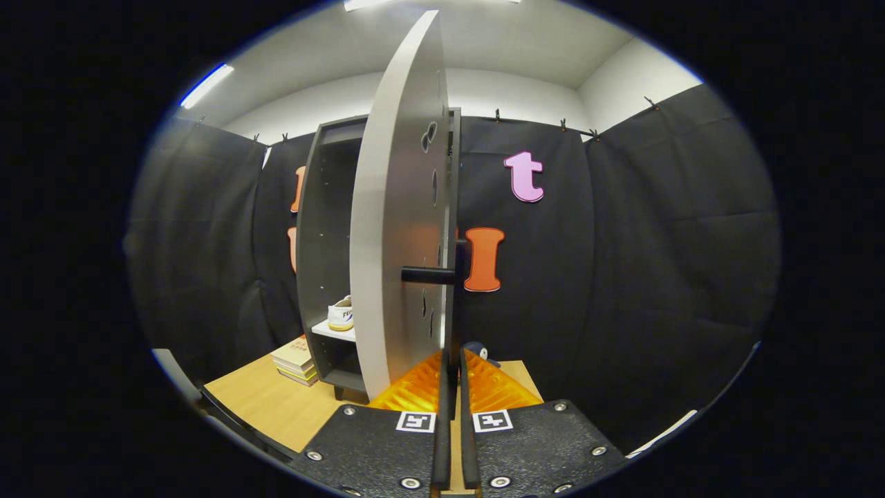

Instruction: Open the shoe cabinet door, grab the shoes and put them into the shoe cabinet, then close the shoe cabinet door.

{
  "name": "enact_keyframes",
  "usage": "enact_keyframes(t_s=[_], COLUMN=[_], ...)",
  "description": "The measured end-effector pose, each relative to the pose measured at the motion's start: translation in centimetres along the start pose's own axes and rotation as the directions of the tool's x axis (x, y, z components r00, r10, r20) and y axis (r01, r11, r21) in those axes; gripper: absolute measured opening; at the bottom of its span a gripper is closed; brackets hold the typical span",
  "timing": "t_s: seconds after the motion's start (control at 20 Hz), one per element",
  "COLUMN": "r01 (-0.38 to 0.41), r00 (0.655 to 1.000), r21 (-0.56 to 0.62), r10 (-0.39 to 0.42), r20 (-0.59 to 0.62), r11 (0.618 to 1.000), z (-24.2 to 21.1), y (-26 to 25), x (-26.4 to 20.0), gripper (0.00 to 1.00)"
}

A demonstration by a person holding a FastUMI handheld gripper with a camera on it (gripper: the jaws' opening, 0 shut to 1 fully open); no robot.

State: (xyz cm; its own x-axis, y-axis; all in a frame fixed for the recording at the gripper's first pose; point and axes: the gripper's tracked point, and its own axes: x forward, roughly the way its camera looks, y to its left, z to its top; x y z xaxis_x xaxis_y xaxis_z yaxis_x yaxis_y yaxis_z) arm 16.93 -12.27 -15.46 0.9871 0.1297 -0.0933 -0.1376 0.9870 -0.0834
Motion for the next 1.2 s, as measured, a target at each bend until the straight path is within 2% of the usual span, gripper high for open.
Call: enact_keyframes(t_s=[0.2, 0.25, 0.4, 0.45, 0.6, 0.75, 1.0, 1.2], r01=[0.119, 0.102, 0.182, 0.182, 0.191, 0.155, 0.072, 0.011], r00=[0.992, 0.994, 0.983, 0.983, 0.981, 0.988, 0.993, 0.982], r21=[-0.064, -0.061, -0.095, -0.094, -0.078, -0.059, 0.035, 0.063], r10=[-0.117, -0.099, -0.178, -0.178, -0.189, -0.155, -0.068, 0.002], r20=[0.043, 0.049, 0.049, 0.051, 0.035, 0.009, -0.101, -0.189], r11=[0.991, 0.993, 0.979, 0.979, 0.978, 0.986, 0.997, 0.998], z=[0.7, 0.8, 0.5, 0.5, -0.6, -2.3, -8.2, -13.8], y=[-0.3, 0.8, 2.0, 3.1, 6.1, 10.2, 15.5, 18.8], x=[-2.3, -3.0, -4.2, -4.4, -5.6, -5.7, -4.1, -2.1], gripper=[0.07, 0.07, 0.03, 0.04, 0.13, 0.19, 0.42, 0.55])
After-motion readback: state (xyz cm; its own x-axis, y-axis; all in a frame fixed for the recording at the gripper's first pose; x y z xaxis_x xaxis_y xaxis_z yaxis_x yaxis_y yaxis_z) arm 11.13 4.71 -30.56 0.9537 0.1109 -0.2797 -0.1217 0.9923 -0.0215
